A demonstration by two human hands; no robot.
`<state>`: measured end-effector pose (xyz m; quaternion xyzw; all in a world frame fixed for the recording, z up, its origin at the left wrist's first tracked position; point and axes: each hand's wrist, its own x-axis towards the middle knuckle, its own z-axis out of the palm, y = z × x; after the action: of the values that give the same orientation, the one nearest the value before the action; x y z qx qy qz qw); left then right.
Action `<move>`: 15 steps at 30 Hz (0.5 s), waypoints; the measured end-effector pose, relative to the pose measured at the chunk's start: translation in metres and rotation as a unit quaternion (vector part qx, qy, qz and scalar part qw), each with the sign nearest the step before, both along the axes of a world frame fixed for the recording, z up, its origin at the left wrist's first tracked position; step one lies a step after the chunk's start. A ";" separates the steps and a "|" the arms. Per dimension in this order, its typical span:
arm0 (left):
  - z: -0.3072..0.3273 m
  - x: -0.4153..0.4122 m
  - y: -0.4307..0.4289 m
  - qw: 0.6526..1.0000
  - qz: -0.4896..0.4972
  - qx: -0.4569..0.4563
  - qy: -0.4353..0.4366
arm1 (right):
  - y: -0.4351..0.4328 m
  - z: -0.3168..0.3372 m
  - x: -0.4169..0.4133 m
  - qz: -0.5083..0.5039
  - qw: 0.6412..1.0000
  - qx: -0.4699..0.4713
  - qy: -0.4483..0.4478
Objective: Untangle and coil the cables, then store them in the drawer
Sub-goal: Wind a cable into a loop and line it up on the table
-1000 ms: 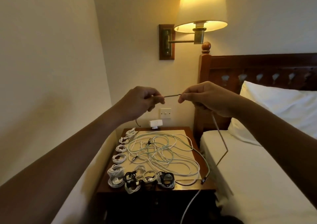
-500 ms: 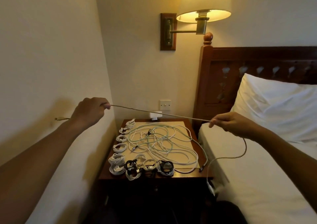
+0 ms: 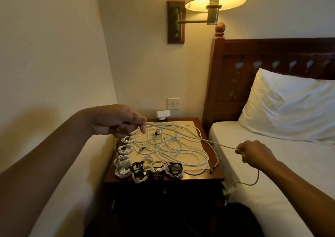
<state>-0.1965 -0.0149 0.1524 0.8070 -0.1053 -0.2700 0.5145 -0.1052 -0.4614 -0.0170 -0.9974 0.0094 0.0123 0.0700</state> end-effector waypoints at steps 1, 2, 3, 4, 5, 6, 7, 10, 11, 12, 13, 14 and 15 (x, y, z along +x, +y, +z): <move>-0.003 0.000 -0.003 1.000 0.006 -0.010 -0.010 | 0.004 0.005 -0.003 0.032 0.998 -0.010 0.053; -0.006 0.001 -0.006 1.000 0.010 -0.011 -0.026 | 0.011 0.013 -0.008 0.070 0.991 -0.025 0.108; -0.009 0.001 -0.012 0.999 0.007 -0.003 -0.043 | 0.020 0.023 -0.013 0.109 0.982 -0.030 0.150; -0.011 0.002 -0.019 0.998 -0.001 0.008 -0.060 | 0.032 0.036 -0.020 0.151 0.974 -0.002 0.169; -0.014 0.002 -0.027 0.997 -0.011 0.021 -0.075 | 0.047 0.050 -0.028 0.186 0.965 0.076 0.169; -0.016 0.002 -0.037 0.995 -0.017 0.031 -0.088 | 0.064 0.064 -0.037 0.214 0.945 0.186 0.164; -0.018 0.003 -0.046 0.994 -0.017 0.038 -0.102 | 0.079 0.077 -0.045 0.241 0.910 0.292 0.166; -0.025 0.007 -0.066 0.982 0.025 0.079 -0.172 | 0.112 0.102 -0.062 0.307 0.797 0.453 0.257; -0.027 0.009 -0.068 0.972 0.049 0.105 -0.203 | 0.120 0.106 -0.065 0.316 0.768 0.477 0.287; -0.030 0.010 -0.068 0.961 0.074 0.129 -0.232 | 0.126 0.107 -0.068 0.308 0.752 0.499 0.301; -0.033 0.011 -0.067 0.951 0.094 0.144 -0.258 | 0.132 0.106 -0.069 0.285 0.750 0.517 0.297; -0.037 0.012 -0.064 0.941 0.108 0.150 -0.284 | 0.135 0.104 -0.067 0.255 0.759 0.533 0.275; -0.041 0.012 -0.061 0.931 0.116 0.154 -0.310 | 0.138 0.101 -0.065 0.224 0.771 0.544 0.244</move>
<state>-0.1846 -0.0763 0.1112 0.9263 -0.1227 0.0424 0.3537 -0.1700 -0.3232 0.0843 -0.7300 -0.2057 0.2736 0.5916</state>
